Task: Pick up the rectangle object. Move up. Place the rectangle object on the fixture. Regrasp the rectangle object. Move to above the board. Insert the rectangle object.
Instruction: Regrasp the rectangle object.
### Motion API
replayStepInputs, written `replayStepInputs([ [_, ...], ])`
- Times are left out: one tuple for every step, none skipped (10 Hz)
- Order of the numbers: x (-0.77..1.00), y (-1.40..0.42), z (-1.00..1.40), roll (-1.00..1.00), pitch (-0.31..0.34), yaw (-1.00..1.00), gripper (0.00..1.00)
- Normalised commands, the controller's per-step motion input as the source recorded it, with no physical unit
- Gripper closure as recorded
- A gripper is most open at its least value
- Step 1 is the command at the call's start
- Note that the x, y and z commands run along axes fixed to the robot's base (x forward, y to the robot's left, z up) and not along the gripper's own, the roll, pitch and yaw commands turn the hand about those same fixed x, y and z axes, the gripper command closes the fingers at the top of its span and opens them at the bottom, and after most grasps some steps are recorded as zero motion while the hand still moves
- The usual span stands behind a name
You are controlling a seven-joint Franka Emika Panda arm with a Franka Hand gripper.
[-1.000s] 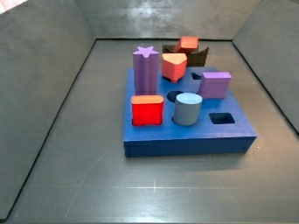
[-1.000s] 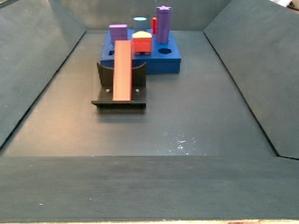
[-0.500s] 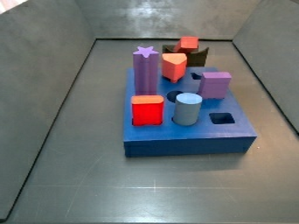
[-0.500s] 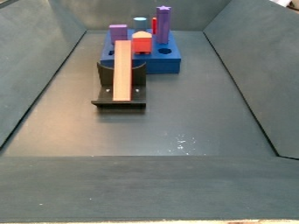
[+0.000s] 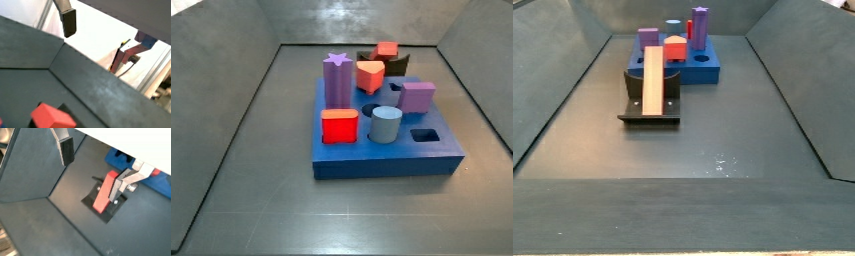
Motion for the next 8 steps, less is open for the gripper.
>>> replayStepInputs([
  [0.11,-0.06,-0.01,0.40,0.145,0.27,0.00],
  [0.11,-0.05,0.00,0.25,0.103,0.27,0.00],
  [0.10,-0.04,0.00,0.18,0.039,0.26,0.00],
  [0.08,-0.05,-0.01,0.16,0.009,0.24,0.00],
  [0.09,-0.05,-0.01,0.16,-0.004,0.21,0.00],
  [0.04,0.05,-1.00,0.16,-0.055,0.21,0.00],
  [0.04,0.05,-1.00,0.16,-0.065,0.18,0.00],
  [0.05,0.04,-1.00,0.14,-0.114,0.13,0.00],
])
